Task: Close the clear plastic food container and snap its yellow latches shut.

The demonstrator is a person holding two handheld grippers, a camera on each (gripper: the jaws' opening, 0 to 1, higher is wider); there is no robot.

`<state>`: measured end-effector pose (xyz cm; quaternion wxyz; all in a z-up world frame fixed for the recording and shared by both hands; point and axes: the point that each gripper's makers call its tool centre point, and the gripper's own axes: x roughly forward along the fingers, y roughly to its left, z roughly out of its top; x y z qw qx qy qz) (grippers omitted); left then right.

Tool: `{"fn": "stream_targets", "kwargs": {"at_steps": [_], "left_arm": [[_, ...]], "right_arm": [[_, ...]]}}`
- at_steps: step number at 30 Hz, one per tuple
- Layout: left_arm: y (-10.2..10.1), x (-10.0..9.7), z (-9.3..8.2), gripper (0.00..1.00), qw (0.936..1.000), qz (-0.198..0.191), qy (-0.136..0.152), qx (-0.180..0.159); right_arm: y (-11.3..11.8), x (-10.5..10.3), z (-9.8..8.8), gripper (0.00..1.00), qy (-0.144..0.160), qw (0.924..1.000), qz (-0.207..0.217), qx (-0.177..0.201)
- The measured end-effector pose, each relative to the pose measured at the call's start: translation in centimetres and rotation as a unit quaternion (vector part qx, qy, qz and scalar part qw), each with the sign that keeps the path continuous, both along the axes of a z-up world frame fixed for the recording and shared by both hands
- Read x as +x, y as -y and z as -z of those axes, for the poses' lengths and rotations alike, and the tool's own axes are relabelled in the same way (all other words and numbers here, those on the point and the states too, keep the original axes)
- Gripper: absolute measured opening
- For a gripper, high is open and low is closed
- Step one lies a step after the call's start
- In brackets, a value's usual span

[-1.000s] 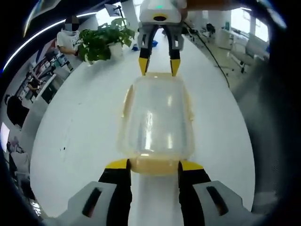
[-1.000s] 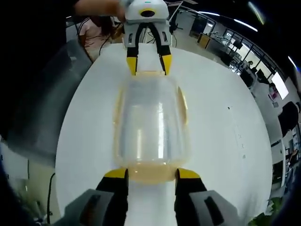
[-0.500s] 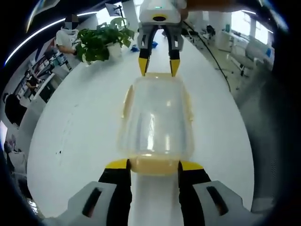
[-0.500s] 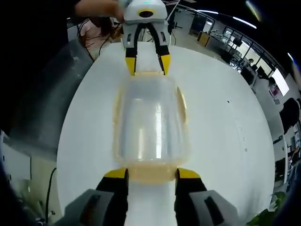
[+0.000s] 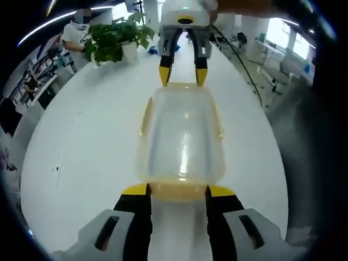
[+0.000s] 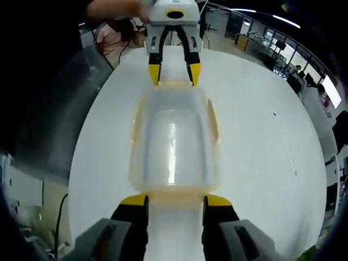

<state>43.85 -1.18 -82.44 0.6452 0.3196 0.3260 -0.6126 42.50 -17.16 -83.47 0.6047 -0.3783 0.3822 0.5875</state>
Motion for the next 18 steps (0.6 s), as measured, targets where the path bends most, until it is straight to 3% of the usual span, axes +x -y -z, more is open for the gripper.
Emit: {"fn": "stream_targets", "kwargs": {"at_steps": [8,18], "left_arm": [[-2.1,-0.6,0.1,0.36,0.9997,0.001,-0.02,-0.013],[-4.9,-1.3,-0.4,0.37,0.9976,-0.02,-0.028,-0.061]], "right_arm": [[-1.9,-0.8,-0.1,0.36,-0.008,0.9999,0.01,0.004],[-4.3,-1.5,-0.1,0.37,-0.016,0.9994,0.025,0.017]]}}
